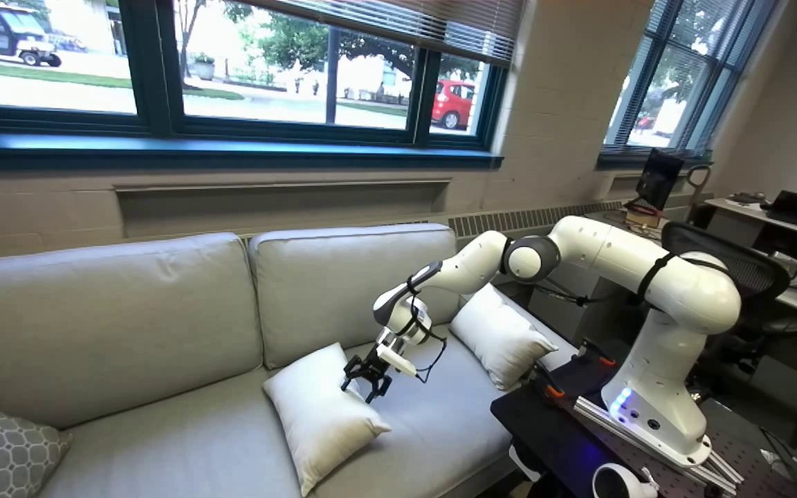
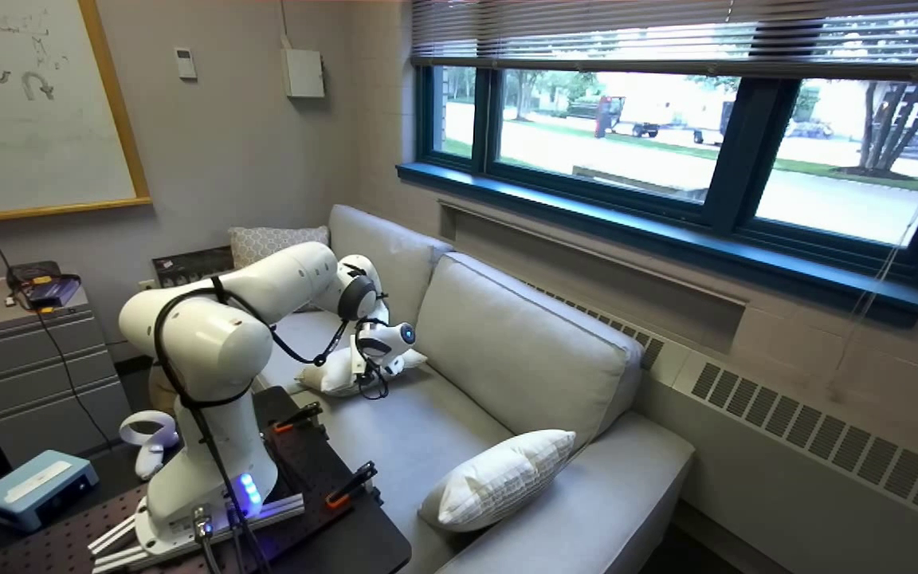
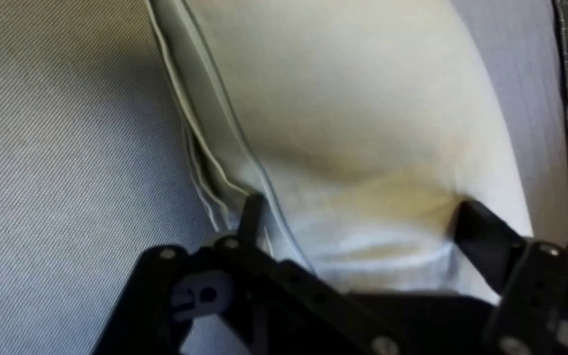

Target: Put the pillows upright against the armrest of the couch

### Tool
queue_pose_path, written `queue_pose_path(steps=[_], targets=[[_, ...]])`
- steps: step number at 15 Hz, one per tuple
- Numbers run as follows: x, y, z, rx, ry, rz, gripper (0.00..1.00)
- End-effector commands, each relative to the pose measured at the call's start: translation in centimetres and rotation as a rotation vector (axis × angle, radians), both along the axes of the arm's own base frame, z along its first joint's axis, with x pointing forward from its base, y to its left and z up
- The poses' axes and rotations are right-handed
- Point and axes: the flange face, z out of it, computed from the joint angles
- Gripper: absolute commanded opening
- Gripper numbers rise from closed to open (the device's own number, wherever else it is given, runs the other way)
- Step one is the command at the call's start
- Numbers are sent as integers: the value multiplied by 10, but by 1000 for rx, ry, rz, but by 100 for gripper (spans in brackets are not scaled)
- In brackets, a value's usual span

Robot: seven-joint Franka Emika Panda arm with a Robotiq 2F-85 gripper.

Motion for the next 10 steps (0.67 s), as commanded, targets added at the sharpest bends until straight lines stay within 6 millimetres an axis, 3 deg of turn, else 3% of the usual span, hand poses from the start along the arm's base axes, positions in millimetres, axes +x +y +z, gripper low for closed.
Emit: queue_pose_path(steps=[1, 7, 8, 10], targets=[[-22, 2, -12, 77, 23, -28, 100], [-36, 0, -23, 174, 51, -44, 100], [-38, 1, -24, 173, 54, -41, 75], [-38, 2, -25, 169, 58, -32, 67]])
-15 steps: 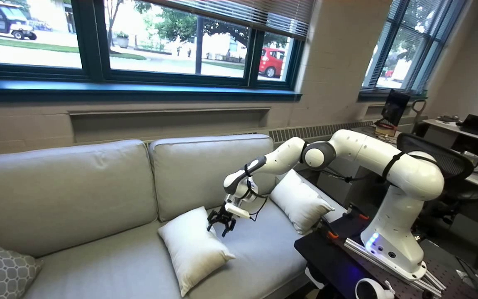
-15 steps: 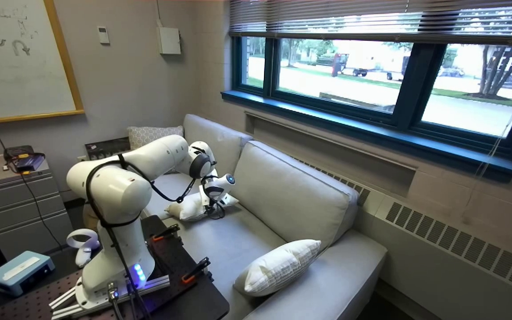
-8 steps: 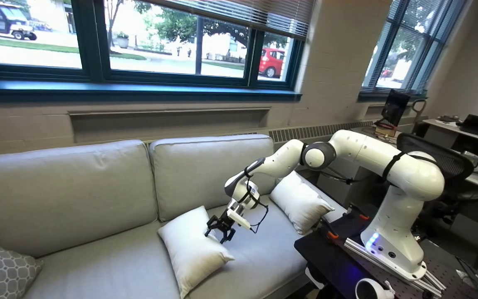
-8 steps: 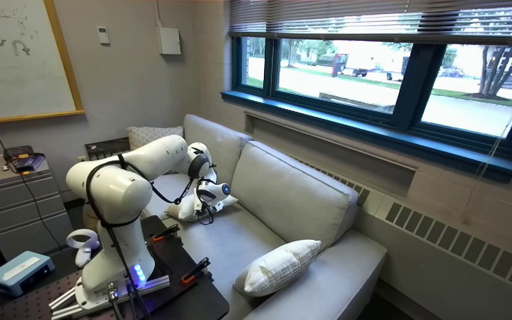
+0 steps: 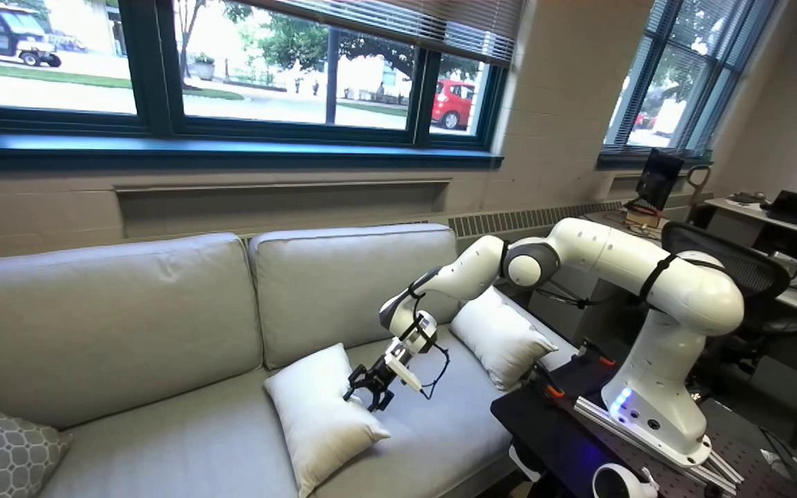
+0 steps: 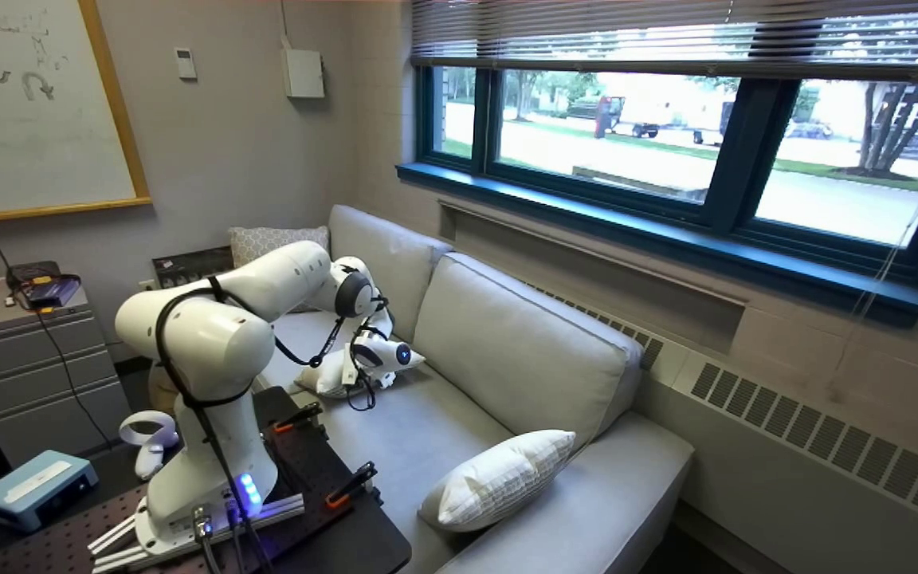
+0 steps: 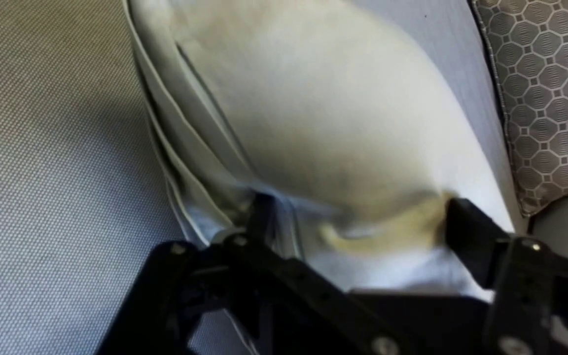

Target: Put the pillows upright against the armrest of the couch

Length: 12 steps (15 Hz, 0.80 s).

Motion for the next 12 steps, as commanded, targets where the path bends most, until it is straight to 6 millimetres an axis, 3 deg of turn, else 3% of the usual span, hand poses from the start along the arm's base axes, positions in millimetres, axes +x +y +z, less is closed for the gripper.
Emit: queue_pose_path(steps=[1, 5, 8, 11, 12], targets=[[-6, 8, -1, 8, 6, 22, 59], [-3, 14, 4, -4, -4, 47, 28], [11, 20, 16, -40, -42, 68, 7], [40, 26, 37, -191, -137, 102, 0], [53, 28, 47, -242, -184, 99, 3]])
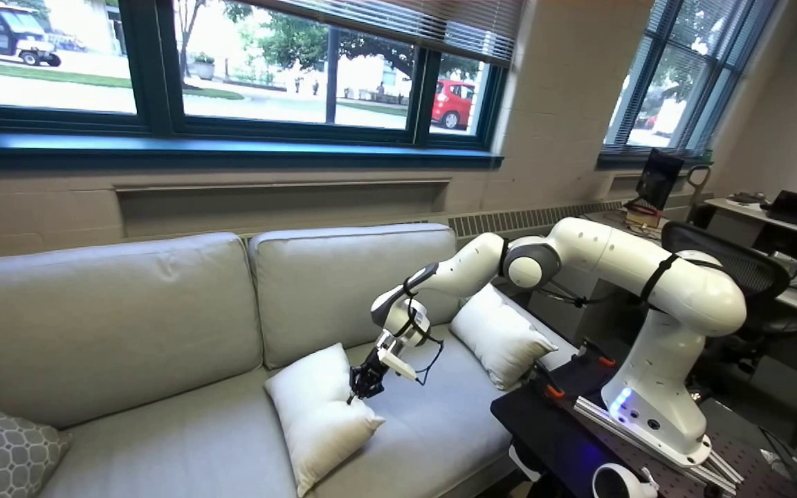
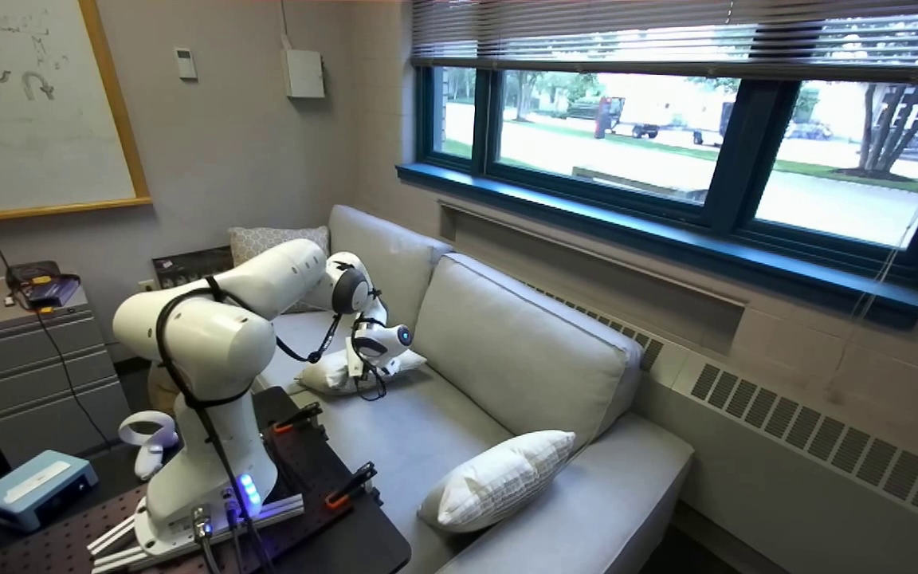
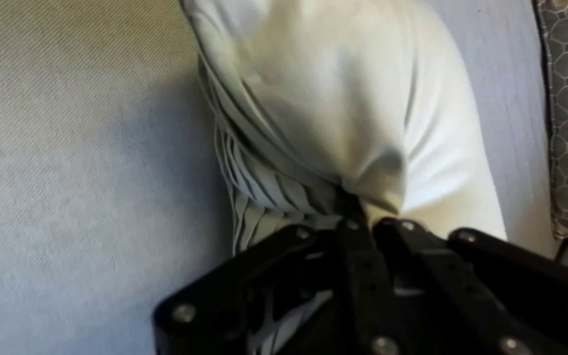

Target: Put the pillows upright against the armrest of the couch

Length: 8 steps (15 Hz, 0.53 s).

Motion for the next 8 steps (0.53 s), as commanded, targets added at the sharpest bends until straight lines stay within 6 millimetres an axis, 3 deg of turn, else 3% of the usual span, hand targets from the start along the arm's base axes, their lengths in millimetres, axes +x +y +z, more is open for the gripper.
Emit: queue_pose_path(steps=[1, 4, 8], targets=[[37, 15, 32, -145, -135, -14, 3], [53, 22, 60, -228, -250, -82, 3], [48, 21, 100, -298, -410, -217, 3]])
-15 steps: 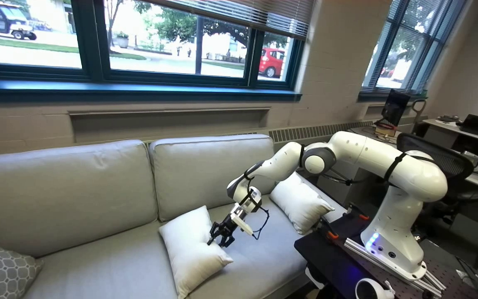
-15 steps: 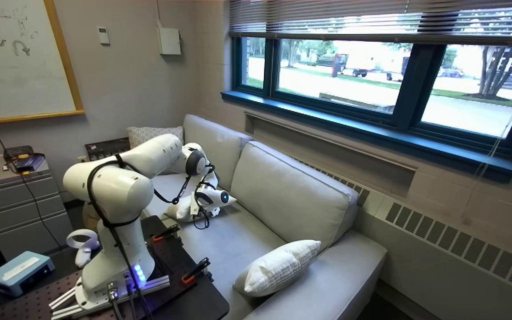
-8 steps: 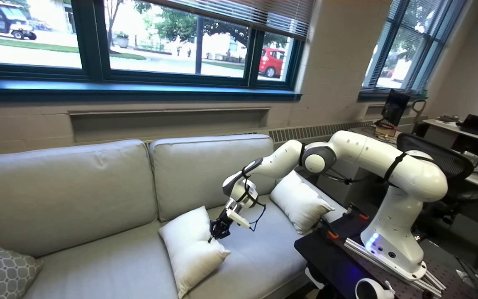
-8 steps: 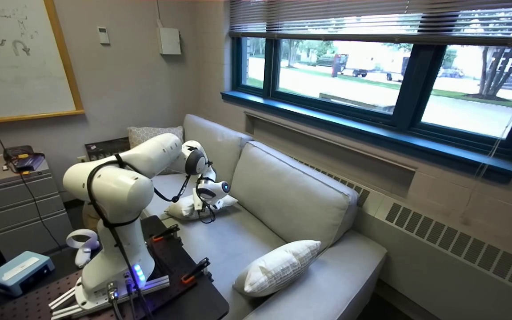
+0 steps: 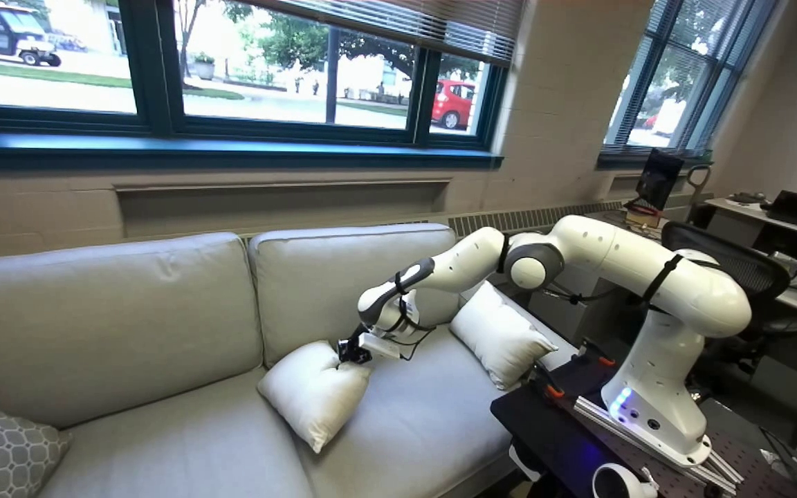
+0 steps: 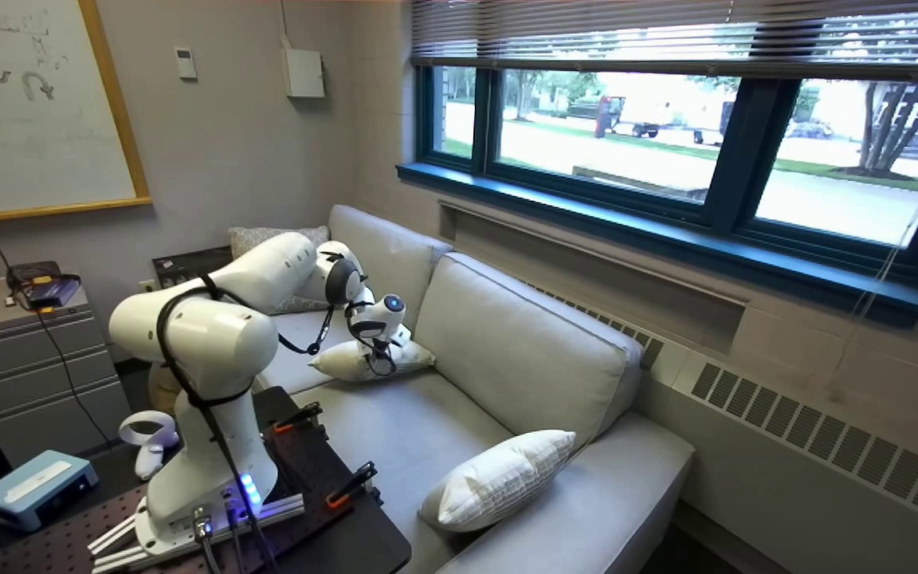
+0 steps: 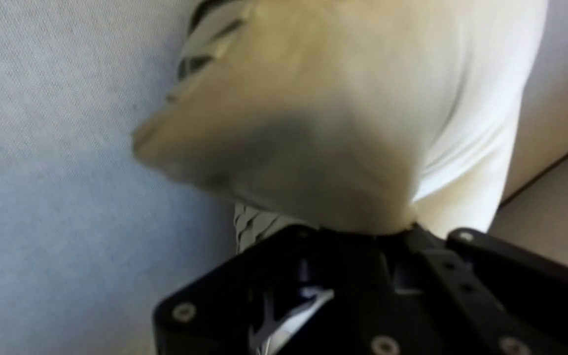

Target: Put the pillows upright against the armrest of the couch

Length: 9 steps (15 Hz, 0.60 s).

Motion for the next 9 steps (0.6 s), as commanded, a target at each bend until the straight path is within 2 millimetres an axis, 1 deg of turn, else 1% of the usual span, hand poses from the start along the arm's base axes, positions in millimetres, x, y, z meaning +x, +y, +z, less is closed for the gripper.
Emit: queue_pose_path(steps=[1, 4, 6, 8, 9], targets=[[-9, -4, 45, -73, -145, -128, 3], [-38, -13, 72, -167, -267, -224, 3], [-64, -19, 88, -232, -342, -298, 3], [-97, -28, 102, -313, -409, -366, 3], [-105, -34, 118, -340, -440, -420, 3]])
